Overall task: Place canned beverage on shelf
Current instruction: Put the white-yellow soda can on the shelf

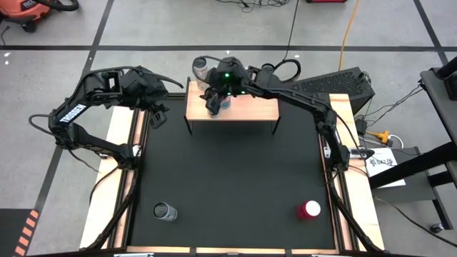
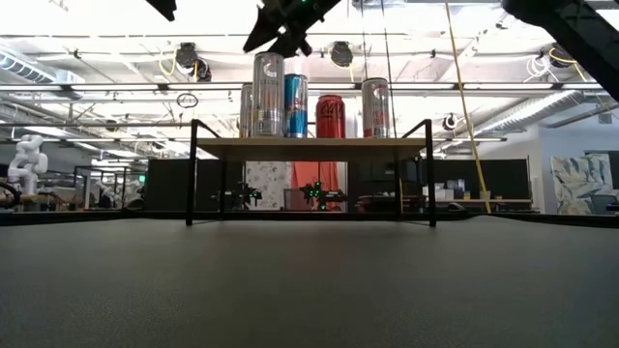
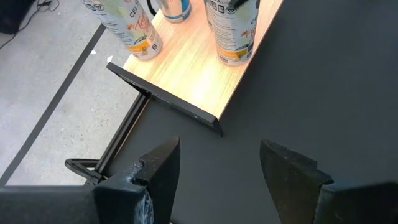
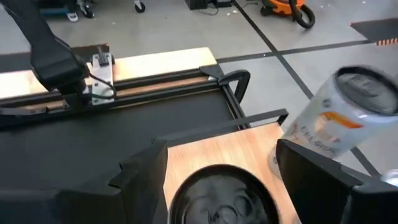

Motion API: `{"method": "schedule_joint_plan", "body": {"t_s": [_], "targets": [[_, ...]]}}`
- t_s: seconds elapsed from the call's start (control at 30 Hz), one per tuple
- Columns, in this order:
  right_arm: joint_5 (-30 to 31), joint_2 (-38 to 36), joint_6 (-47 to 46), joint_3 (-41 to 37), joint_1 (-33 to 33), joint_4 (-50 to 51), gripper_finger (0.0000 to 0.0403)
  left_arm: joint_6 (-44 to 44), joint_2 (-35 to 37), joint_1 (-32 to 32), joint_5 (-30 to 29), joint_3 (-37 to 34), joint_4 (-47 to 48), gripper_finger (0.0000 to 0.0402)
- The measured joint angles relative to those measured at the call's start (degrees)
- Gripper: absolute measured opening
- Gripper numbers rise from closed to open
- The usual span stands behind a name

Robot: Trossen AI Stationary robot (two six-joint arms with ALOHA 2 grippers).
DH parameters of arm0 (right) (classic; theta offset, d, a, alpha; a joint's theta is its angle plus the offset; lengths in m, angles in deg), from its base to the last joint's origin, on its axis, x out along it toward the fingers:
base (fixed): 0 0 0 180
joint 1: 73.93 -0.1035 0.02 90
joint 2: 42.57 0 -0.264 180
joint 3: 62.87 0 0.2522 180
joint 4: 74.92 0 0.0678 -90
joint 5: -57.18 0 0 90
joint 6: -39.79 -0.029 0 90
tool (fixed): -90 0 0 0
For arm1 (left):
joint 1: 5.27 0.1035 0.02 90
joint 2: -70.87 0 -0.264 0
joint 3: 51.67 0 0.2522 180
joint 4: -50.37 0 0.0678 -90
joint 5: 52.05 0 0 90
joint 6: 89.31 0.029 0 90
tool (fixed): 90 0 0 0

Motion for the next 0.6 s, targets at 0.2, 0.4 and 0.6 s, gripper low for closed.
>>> {"method": "schedule_joint_plan", "body": {"t_s": [0.2,0.4,0.6], "targets": [[-0.04,-3.13,-2.47,0.02,0.0,2.62,0.0282,-0.02,0.0,0.01,-0.01,0.0,0.95,0.0216],[-0.06,-3.2,-3.06,0.02,-0.07,8.3,0.0282,-0.46,0.0,0.0,0.01,0.0,1.11,0.0216],[-0.08,-2.82,-3.46,0.02,-0.09,9.37,0.0282,-0.44,0.0,0.0,1.02,0.0,1.14,0.0216]]}}
